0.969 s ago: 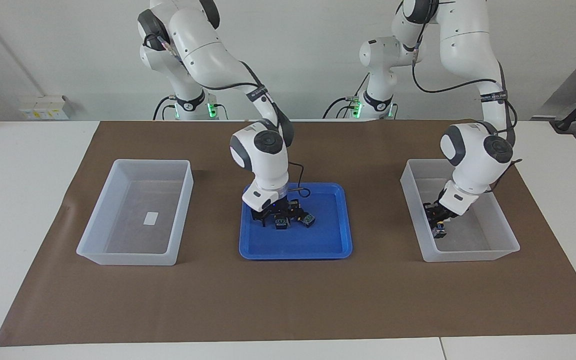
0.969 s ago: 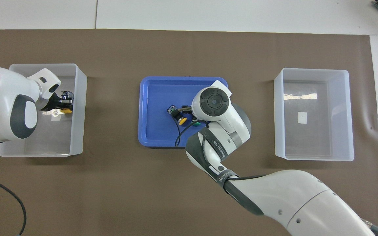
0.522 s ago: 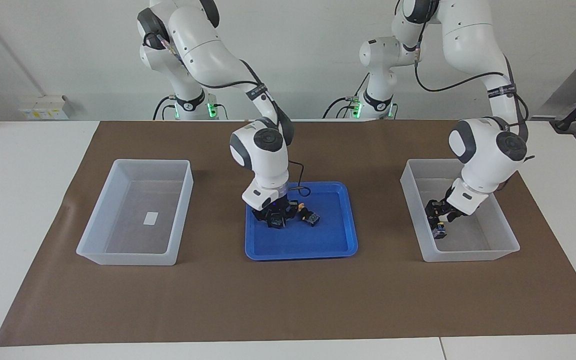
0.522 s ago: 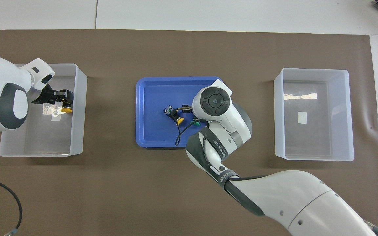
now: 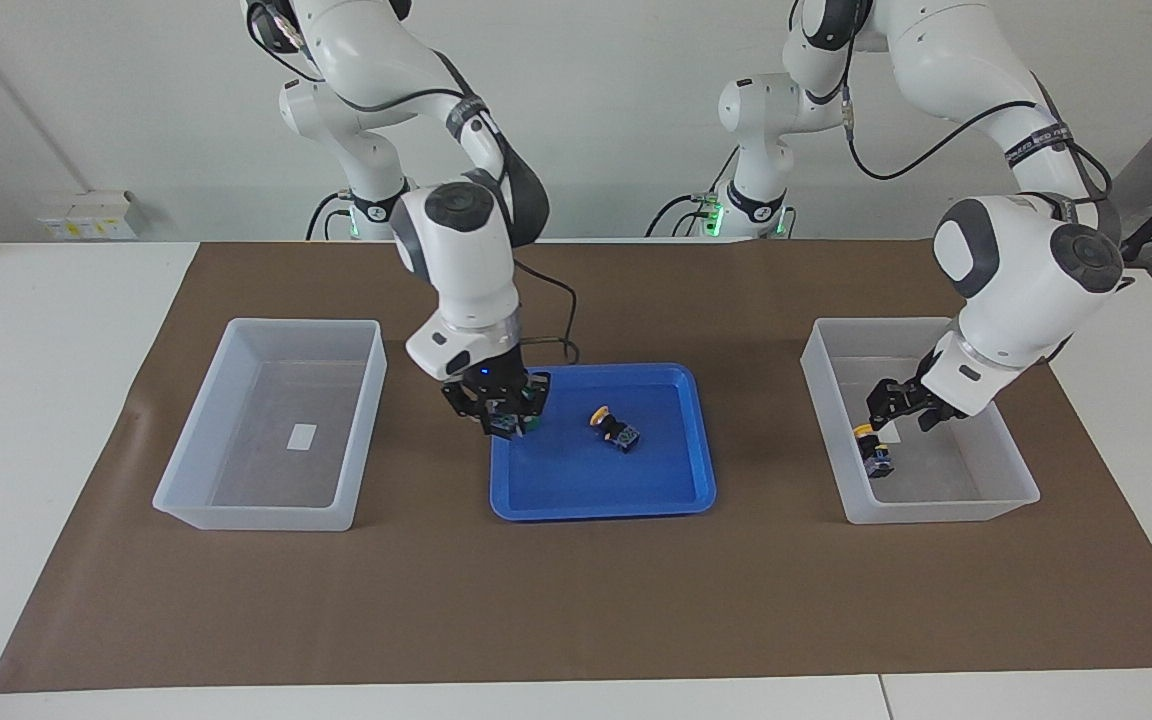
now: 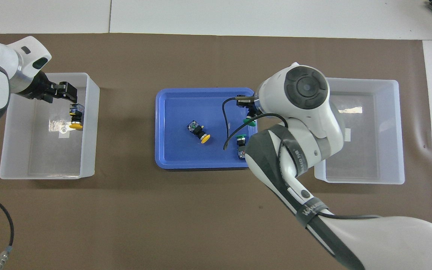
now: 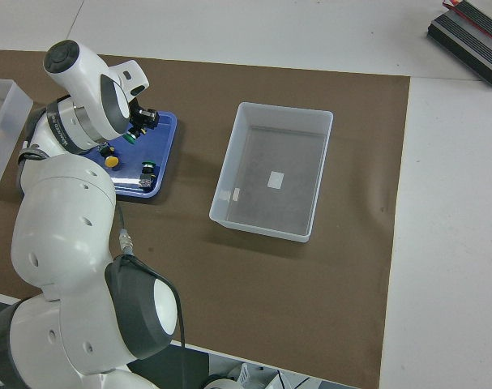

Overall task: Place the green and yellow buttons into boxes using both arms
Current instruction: 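Carry the green button to its bin while the left gripper returns to the tray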

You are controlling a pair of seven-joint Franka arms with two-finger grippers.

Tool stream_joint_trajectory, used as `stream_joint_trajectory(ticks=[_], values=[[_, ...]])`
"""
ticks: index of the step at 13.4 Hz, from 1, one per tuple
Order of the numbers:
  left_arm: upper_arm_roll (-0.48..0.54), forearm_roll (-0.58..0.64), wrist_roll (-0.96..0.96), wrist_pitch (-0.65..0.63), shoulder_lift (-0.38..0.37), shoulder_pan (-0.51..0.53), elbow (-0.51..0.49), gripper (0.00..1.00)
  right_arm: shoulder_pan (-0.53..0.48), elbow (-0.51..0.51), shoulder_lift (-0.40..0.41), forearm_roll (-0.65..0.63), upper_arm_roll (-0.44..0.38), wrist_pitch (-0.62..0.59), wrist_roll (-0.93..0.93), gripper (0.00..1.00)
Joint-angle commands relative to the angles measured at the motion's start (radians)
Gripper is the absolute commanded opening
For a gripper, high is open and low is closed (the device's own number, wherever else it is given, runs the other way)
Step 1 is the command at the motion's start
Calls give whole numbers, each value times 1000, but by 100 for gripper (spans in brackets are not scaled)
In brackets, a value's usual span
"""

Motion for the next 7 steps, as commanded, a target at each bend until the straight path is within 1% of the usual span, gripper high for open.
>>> stream_joint_trajectory(ticks=[1,4,6,7], values=[[14,-7,-137,-21,32,-86,45,74,-124,-35,-80,25,6,-66,-153,0],[14,-10,-402,8,32,-206,42,74,-314,-47,-108,25,8,-141,-464,0],[12,-10,-571,87,29,-280,10,73,-434,-106,-116,27,8,-88,-666,0],[11,-12,-636,117,28,-306,-6,73,-489,-149,-114,25,8,-24,-749,0]])
